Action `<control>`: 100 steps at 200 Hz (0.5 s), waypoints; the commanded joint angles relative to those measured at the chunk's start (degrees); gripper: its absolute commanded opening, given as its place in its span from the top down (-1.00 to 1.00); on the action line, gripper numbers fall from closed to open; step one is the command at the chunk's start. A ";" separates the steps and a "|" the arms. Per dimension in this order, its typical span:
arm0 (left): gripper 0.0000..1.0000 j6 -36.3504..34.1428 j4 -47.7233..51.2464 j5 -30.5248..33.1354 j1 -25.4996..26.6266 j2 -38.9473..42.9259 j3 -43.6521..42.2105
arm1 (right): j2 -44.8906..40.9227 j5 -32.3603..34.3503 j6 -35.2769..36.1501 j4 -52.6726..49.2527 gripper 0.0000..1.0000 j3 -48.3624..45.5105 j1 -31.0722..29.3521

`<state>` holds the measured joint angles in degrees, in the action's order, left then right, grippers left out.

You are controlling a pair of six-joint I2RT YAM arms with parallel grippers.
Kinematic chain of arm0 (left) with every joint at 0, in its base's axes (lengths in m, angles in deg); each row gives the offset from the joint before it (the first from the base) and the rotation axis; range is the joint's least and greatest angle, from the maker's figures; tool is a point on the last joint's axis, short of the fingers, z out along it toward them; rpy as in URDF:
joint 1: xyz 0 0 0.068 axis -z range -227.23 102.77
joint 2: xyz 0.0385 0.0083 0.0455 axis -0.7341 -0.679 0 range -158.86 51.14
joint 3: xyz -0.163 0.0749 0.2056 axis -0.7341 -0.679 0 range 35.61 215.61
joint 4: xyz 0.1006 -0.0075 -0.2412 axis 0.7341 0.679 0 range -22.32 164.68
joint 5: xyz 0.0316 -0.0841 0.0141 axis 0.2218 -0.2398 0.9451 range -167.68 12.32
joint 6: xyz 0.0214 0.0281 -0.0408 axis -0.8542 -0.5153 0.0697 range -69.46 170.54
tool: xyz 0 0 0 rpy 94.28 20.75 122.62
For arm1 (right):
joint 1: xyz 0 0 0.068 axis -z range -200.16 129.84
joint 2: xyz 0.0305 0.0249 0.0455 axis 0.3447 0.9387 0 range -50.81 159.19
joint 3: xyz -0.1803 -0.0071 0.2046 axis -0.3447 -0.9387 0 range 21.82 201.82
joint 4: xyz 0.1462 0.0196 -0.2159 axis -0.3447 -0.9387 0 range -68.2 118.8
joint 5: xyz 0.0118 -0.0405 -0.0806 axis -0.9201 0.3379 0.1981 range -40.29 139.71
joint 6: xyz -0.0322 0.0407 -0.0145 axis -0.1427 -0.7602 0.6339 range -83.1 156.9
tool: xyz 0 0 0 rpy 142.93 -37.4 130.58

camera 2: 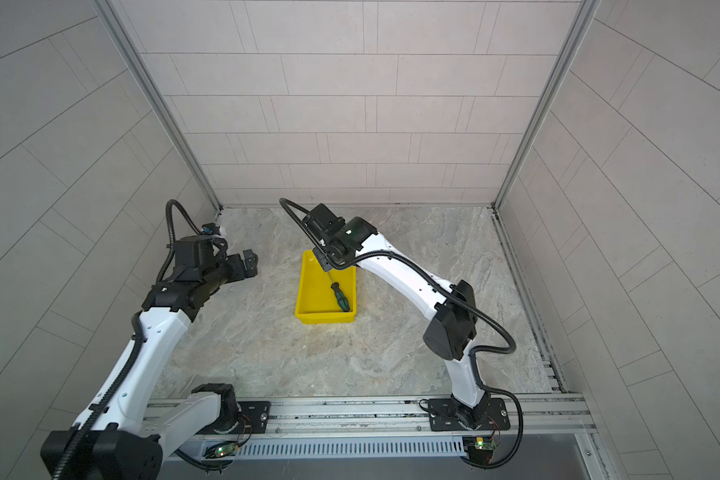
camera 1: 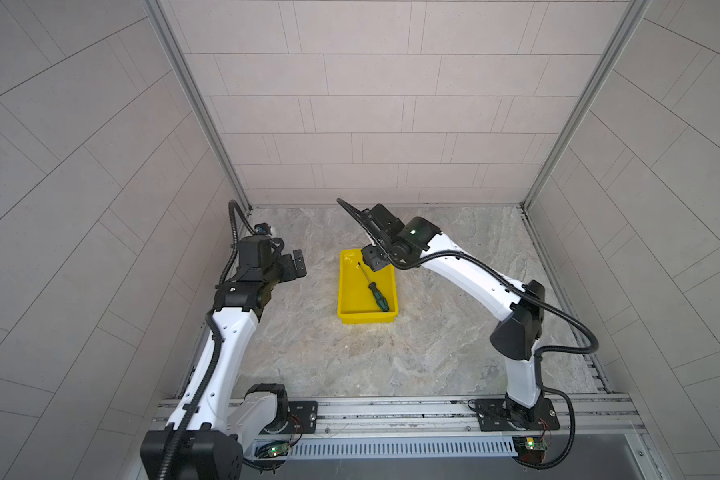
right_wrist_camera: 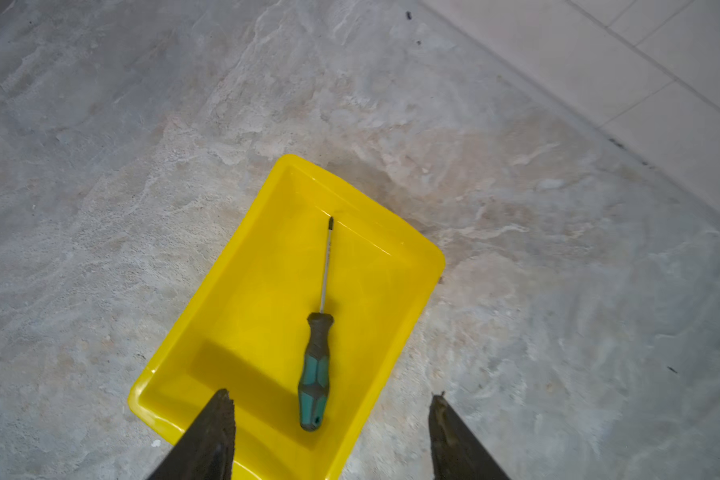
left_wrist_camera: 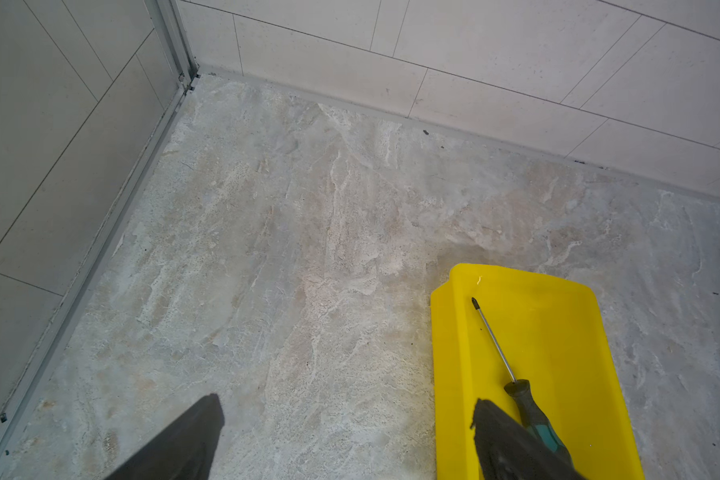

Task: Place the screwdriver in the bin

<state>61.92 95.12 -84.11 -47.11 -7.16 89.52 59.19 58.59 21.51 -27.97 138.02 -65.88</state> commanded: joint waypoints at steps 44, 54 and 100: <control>-1.00 -3.82 -12.15 -5.61 -0.11 7.56 -10.26 | -22.70 4.55 2.11 9.67 -0.41 -27.69 8.52; -1.00 -3.72 -13.85 -5.66 -0.03 8.53 -11.73 | -26.16 4.97 1.74 11.19 -0.51 -31.72 10.29; -1.00 -3.01 -25.84 -4.64 -0.03 15.92 -21.37 | -37.33 10.62 -0.05 12.59 -0.99 -43.97 14.73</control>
<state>59.47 78.20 -88.86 -47.11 4.51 72.03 26.03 64.71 23.06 -17.06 97.26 -52.09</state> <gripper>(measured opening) 0.999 0.994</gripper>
